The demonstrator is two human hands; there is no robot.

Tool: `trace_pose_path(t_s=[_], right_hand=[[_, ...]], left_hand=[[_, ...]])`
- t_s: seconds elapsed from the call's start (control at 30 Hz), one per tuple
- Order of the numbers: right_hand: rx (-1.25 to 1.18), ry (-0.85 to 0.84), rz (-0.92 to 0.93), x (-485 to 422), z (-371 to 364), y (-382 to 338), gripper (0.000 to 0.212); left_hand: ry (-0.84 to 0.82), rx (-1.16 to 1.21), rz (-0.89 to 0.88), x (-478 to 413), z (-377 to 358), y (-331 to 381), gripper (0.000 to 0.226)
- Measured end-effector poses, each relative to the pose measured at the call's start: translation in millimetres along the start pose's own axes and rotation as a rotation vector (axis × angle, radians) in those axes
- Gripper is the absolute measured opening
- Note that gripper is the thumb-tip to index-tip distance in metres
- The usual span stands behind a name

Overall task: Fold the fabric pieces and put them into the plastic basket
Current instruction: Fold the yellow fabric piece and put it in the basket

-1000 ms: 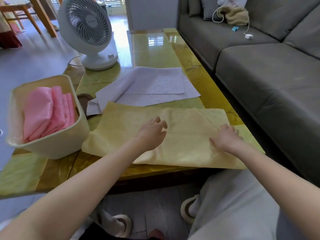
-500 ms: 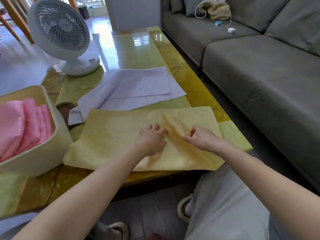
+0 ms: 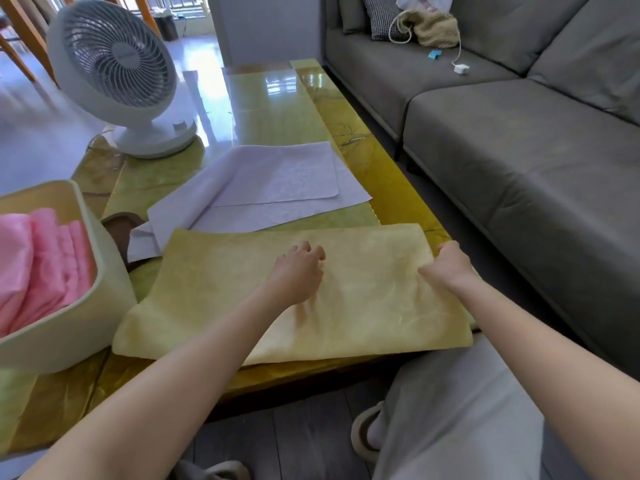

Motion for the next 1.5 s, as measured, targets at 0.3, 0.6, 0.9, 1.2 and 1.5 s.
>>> trace_pose_path(t_s=[0.3,0.6,0.9,1.2,1.5], right_hand=[[0.047,0.012,0.052,-39.9,-12.8,1.5,0.045],[0.143,0.048,0.086,-54.8,-18.2,0.8,0.034],[0.174,0.103,0.079,-64.8,-24.1,0.9,0.029],[0.18,0.146,0.089,-68.0,-24.8,2.2,0.031],[0.312,0.272,0.426,-24.8,-36.1,-33.1,0.041]], left_hand=[[0.003,-0.043,0.078,-52.0,4.1,-15.0,0.041],[0.048,0.008,0.086,-76.5,4.9,-17.5,0.024],[0.134,0.038,0.042,-85.4,2.1,-19.6,0.017],[0.146,0.043,0.074,-87.1,2.8,-15.8,0.019],[0.26,0.1,0.035,-54.9,3.1,-6.4,0.029]])
Point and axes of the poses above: each hand's wrist, its own x-axis away from the middle knuckle, its own z-axis out of the back of the hand, y = z × x, the point moved 1 cm from there along -x, towards the middle knuckle, and after that the axes turned 6 degrees about y, right-handed, at the moved point
